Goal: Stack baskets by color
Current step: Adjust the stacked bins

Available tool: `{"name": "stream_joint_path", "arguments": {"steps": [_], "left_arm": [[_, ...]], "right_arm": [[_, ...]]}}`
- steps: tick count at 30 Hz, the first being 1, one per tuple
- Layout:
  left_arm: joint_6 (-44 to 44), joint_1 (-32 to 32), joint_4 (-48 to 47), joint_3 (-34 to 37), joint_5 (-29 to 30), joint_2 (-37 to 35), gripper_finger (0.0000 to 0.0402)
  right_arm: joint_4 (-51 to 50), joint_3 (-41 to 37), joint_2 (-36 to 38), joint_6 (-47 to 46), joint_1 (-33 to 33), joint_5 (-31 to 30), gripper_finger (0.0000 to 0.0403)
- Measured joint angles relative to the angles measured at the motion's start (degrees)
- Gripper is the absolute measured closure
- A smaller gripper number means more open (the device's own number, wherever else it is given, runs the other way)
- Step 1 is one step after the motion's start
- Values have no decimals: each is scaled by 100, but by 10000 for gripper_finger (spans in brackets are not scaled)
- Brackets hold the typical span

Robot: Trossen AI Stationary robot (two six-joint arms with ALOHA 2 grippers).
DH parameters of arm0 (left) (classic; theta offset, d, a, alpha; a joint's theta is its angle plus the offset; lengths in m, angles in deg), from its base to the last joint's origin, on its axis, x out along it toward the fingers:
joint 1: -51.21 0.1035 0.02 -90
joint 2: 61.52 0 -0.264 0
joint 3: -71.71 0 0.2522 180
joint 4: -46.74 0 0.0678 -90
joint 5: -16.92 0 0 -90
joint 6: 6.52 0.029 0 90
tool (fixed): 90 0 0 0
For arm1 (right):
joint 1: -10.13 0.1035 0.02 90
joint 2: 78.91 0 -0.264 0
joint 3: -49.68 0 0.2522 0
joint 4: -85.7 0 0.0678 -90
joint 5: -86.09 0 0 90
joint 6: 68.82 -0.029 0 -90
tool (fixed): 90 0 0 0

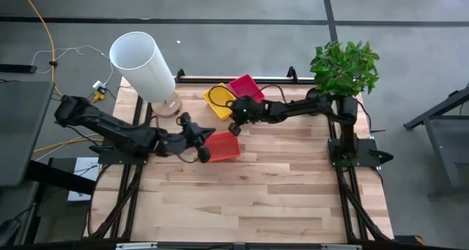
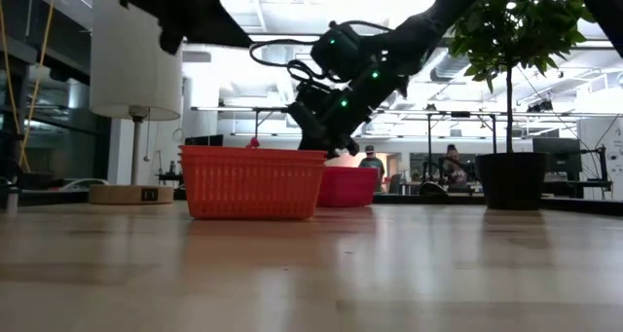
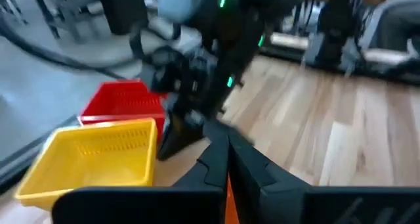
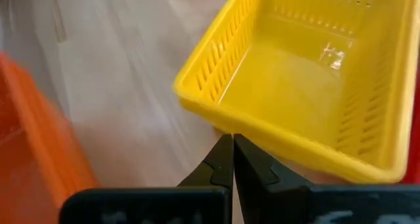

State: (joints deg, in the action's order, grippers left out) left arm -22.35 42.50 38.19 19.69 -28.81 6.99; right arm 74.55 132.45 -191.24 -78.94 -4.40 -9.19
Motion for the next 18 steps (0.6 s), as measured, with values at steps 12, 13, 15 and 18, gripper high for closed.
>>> {"name": "stream_joint_path", "arguments": {"steps": [12,13,15,18], "left_arm": [[-156,-792,-460,2,908,-503,402],[-166,-830,-461,2,928,-503,401],[-248,-878,-517,2,934,-503,402],[-311,-950,-583,2,994,-503,402]], "right_arm": [[63,962,-766,-183,-1,317,403],[45,1063,-828,-177,-1,309,403],[131,1278,-942,-156,-1,280,403],[197,1545,-1038,-150,-9,253,403]]}}
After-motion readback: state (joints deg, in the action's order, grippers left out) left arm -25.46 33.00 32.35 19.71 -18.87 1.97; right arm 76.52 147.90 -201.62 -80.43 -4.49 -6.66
